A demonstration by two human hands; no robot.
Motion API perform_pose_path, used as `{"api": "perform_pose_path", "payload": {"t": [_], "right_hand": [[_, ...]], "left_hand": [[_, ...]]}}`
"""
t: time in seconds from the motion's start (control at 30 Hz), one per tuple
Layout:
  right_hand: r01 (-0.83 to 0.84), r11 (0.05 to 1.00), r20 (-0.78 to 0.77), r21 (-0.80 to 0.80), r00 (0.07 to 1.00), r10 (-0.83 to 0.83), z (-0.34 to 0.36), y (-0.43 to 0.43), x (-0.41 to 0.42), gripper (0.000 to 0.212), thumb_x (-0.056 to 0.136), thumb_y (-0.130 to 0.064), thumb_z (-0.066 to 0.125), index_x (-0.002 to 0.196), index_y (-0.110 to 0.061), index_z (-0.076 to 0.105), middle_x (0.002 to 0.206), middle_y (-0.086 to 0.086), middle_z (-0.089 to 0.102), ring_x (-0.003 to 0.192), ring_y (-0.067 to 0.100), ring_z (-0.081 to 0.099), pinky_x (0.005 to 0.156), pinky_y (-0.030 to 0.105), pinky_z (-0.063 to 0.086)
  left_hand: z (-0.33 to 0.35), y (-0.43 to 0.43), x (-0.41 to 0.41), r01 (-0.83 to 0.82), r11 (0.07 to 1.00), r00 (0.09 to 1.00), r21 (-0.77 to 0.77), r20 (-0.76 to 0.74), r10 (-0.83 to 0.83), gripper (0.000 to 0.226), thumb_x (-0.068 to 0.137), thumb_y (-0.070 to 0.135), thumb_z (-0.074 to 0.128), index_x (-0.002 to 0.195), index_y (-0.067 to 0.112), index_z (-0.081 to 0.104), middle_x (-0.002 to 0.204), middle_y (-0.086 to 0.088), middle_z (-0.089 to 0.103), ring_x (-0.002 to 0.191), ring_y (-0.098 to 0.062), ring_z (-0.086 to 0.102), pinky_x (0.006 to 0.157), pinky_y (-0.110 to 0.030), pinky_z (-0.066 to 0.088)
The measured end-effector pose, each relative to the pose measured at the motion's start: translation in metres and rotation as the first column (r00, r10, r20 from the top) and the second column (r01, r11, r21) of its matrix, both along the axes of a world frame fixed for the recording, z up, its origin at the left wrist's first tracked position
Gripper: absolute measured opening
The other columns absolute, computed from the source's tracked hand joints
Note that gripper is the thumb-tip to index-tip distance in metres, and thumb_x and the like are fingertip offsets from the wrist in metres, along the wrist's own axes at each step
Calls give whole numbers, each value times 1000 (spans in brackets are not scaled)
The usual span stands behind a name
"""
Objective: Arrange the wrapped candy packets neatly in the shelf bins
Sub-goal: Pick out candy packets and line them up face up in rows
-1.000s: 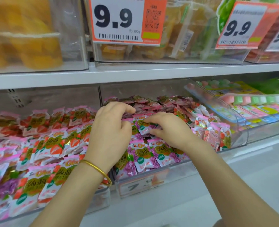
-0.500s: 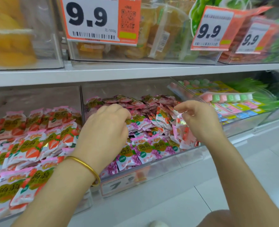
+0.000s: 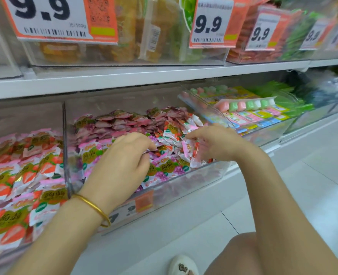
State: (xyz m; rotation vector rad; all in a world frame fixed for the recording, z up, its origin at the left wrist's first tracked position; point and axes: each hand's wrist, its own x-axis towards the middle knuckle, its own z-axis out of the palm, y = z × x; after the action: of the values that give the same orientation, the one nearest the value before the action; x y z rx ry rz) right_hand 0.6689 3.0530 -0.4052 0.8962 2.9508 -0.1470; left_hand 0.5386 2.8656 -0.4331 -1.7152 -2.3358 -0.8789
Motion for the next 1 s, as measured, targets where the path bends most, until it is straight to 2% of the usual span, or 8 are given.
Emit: {"api": "perform_pose_path", "payload": {"t": [0.13, 0.23, 0.43, 0.5, 0.57, 0.63, 0.8, 1.0], "right_hand": [[-36, 998, -110, 45, 993, 41, 0, 1, -3, 57, 78, -13, 69, 126, -39, 53, 119, -12, 58, 118, 16, 40, 91, 35, 28], [-46, 998, -319, 43, 946, 57, 2, 3, -5, 38, 74, -9, 71, 106, -31, 66, 108, -9, 59, 108, 18, 52, 91, 38, 42], [-305, 880, -794, -364, 595, -122, 8, -15, -16, 30, 73, 0, 74, 82, -26, 62, 77, -12, 58, 69, 0, 56, 68, 26, 53], [-439, 753, -809, -490, 550, -207, 8, -27, -23, 29, 73, 0, 75, 82, -25, 65, 74, -8, 62, 70, 4, 58, 68, 31, 58], [-493, 684, -794, -538, 569, -215, 4, -39, -33, 25, 74, -1, 75, 85, -21, 66, 76, -8, 64, 75, 9, 60, 71, 35, 58], [-534, 605, -774, -591, 587, -239, 0, -50, -44, 21, 76, -1, 72, 89, -15, 65, 81, -1, 65, 77, 14, 60, 70, 33, 54], [-551, 221, -591, -805, 705, -393, -3, -69, -58, 18, 70, -23, 69, 83, -12, 63, 78, 4, 67, 72, 17, 62, 74, 38, 48], [-469, 145, -475, -871, 733, -487, 0, -91, -75, 22, 79, -27, 64, 90, -9, 57, 84, 9, 61, 72, 20, 56, 62, 35, 50]], "left_hand": [[-2, -3, 0, -10, 1000, 1000, -5, 17, 10, 26, 88, 5, 51, 108, 17, 64, 114, 5, 58, 112, -13, 49, 95, -19, 32], [-2, -4, 2, -17, 1000, 999, 4, 43, 17, 28, 89, 6, 50, 112, 18, 62, 117, 6, 55, 114, -10, 47, 95, -17, 30], [9, -2, 12, -86, 988, 934, 129, 357, 34, 46, 92, 22, 50, 137, 24, 38, 124, 12, 43, 104, 5, 49, 87, -10, 44], [13, -1, 12, -106, 979, 850, 175, 527, -3, 54, 90, 26, 55, 139, 24, 33, 123, 15, 43, 100, 11, 49, 73, -1, 44], [16, -3, 10, -125, 969, 805, 212, 593, -26, 51, 86, 28, 61, 132, 27, 38, 116, 17, 51, 99, 5, 54, 76, -12, 50], [19, -9, 6, -178, 951, 833, 251, 553, 10, 36, 84, 25, 64, 116, 27, 47, 105, 13, 60, 94, -3, 60, 81, -30, 54], [30, -32, -3, -215, 935, 873, 283, 484, 54, 18, 87, 20, 61, 96, 26, 47, 86, 5, 65, 71, -8, 67, 65, -35, 58], [37, -64, -2, -268, 866, 829, 423, 558, -16, 17, 92, 9, 51, 98, 25, 47, 67, -2, 61, 53, -16, 65, 53, -35, 57]]}}
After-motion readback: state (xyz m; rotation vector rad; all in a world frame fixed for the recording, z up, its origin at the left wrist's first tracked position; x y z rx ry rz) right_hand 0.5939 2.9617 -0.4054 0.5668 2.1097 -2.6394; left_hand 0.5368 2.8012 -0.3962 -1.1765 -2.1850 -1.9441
